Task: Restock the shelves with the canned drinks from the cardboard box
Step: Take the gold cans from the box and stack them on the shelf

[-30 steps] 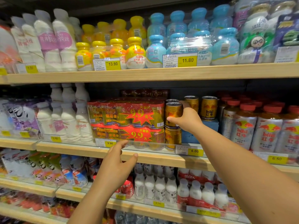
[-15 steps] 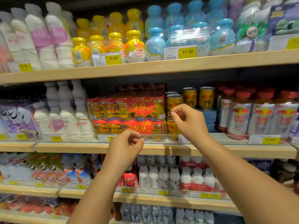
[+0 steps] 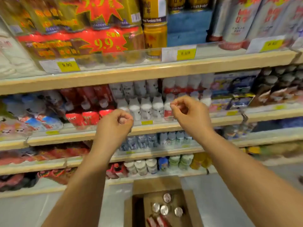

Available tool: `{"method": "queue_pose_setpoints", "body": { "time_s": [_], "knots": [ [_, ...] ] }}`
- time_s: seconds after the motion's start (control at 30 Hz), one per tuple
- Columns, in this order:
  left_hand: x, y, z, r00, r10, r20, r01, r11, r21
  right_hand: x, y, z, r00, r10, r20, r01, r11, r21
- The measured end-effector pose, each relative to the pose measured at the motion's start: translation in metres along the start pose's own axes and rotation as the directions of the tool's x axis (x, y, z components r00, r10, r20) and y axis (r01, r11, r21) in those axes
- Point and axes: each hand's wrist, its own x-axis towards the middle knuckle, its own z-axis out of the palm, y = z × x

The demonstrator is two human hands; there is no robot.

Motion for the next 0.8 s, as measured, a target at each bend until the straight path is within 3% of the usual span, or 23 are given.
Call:
{"method": "queue_pose_setpoints", "body": {
  "time_s": [0.23, 0.4, 0.53, 0.8],
  "knots": [
    [-0.027, -0.114, 0.113, 0.971, -0.206, 0.122, 0.191, 0.973, 0.129, -0.092, 0.154, 0.065, 0.928, 0.313, 0.205, -0.294, 0.949, -0.117],
    [-0.071, -0.209, 0.204, 0.875, -0.402, 0.268, 0.372, 0.915, 0.155, -0.161, 0.255, 0.113, 0.819, 0.501, 0.281, -0.471, 0.866, -0.171],
    [-0.112, -0.284, 0.273, 0.809, -0.460, 0.366, 0.358, 0.879, 0.315, -0.220, 0.328, 0.153, 0.749, 0.599, 0.285, -0.560, 0.801, -0.211],
    [-0.155, -0.430, 0.407, 0.652, -0.584, 0.483, 0.380, 0.803, 0.458, -0.306, 0.460, 0.246, 0.452, 0.800, 0.395, -0.700, 0.592, -0.399]
  ]
}}
